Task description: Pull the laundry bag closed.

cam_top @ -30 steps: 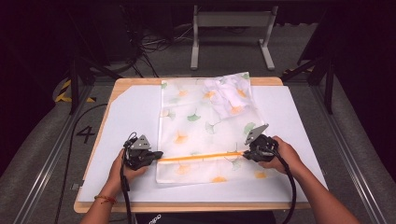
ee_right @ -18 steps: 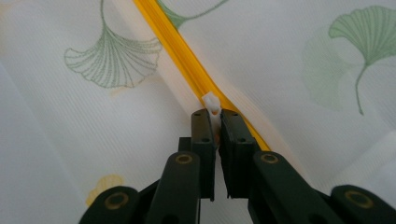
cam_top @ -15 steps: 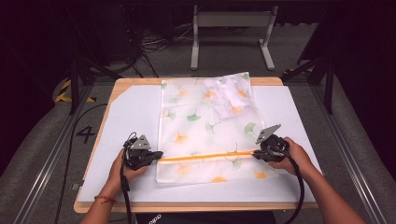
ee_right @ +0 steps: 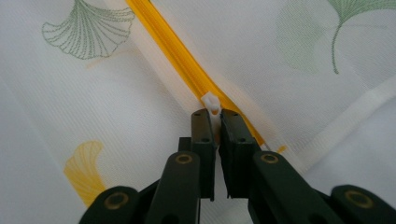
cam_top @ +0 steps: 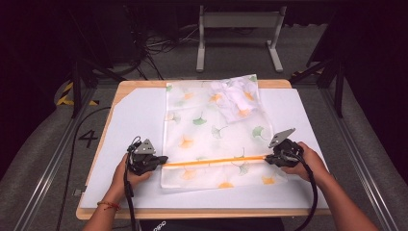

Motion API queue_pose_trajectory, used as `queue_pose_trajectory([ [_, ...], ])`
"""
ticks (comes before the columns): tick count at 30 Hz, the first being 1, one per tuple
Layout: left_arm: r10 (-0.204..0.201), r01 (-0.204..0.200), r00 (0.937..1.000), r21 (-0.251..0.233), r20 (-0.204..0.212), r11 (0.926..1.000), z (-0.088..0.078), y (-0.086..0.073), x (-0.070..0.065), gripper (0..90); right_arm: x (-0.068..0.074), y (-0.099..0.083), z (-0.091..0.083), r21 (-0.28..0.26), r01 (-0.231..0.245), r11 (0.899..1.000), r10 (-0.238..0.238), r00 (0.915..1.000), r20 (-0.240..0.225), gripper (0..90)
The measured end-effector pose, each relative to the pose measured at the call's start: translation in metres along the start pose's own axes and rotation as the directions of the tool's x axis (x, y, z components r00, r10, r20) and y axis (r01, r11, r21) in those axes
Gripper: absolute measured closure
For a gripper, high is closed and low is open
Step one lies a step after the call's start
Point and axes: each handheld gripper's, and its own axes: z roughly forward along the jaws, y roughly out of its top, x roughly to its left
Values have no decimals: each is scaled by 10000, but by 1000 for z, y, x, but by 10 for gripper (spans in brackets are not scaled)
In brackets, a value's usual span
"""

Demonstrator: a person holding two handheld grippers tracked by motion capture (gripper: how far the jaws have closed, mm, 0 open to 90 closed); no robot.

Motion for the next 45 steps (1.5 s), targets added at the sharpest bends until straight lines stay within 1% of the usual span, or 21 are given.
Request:
queue_pose_trajectory([
  [3, 7, -7, 10000, -5, -2, 10000, 0, 0, 0, 900, 0, -2, 0, 52, -52, 10000, 51, 9998, 168, 845],
  [4, 5, -5, 10000, 1, -2, 10000, 0, 0, 0, 900, -1, -2, -1, -1, -133, 9999, 133, 9998, 126, 845],
  [6, 3, -3, 10000, -7, 4, 10000, 0, 0, 0, 900, -2, -4, -1, 42, -144, 9999, 144, 9997, 206, 845],
  [8, 11, -11, 10000, -8, -2, 10000, 0, 0, 0, 900, -3, -7, -2, -106, -243, 9996, 244, 9996, 107, 845],
  [9, 11, -11, 10000, -7, 1, 10000, 0, 0, 0, 900, -3, -7, -2, -58, -195, 9998, 196, 9996, 189, 845],
  [12, 0, 0, 10000, -3, 19, 10000, 0, 0, 0, 900, -5, -11, -2, -106, -326, 9994, 328, 9993, 184, 845],
  [13, -6, 6, 10000, -2, 25, 10000, 0, 0, 0, 900, -6, -12, -2, -73, -320, 9995, 322, 9991, 289, 845],
  [14, -6, 6, 10000, -2, 25, 10000, 0, 0, 0, 900, -6, -12, -2, -73, -320, 9995, 322, 9991, 289, 845],
  [21, 19, -19, 10000, -3, 12, 10000, 0, 0, 1, 900, -11, -21, -7, -132, -606, 9981, 610, 9974, 396, 845],
  [31, 10, -10, 10000, -1, 24, 10000, 0, 0, 1, 900, -13, -25, -10, -257, -616, 9978, 626, 9972, 398, 845],
  [39, 9, -9, 10000, -4, 34, 10000, 0, 0, 1, 900, -14, -26, -9, -294, -785, 9965, 795, 9963, 331, 844],
  [42, -54, 54, 10000, -9, 48, 10000, 0, 0, 0, 900, -13, -27, -9, -405, -720, 9966, 737, 9964, 417, 841],
  [44, -249, 250, 9996, -114, 104, 9996, 0, -1, 1, 900, -12, -28, -9, -541, -707, 9960, 731, 9964, 429, 840],
  [45, -274, 275, 9996, -109, 118, 9996, 0, -1, 1, 900, -12, -29, -10, -587, -729, 9956, 756, 9962, 438, 838],
])
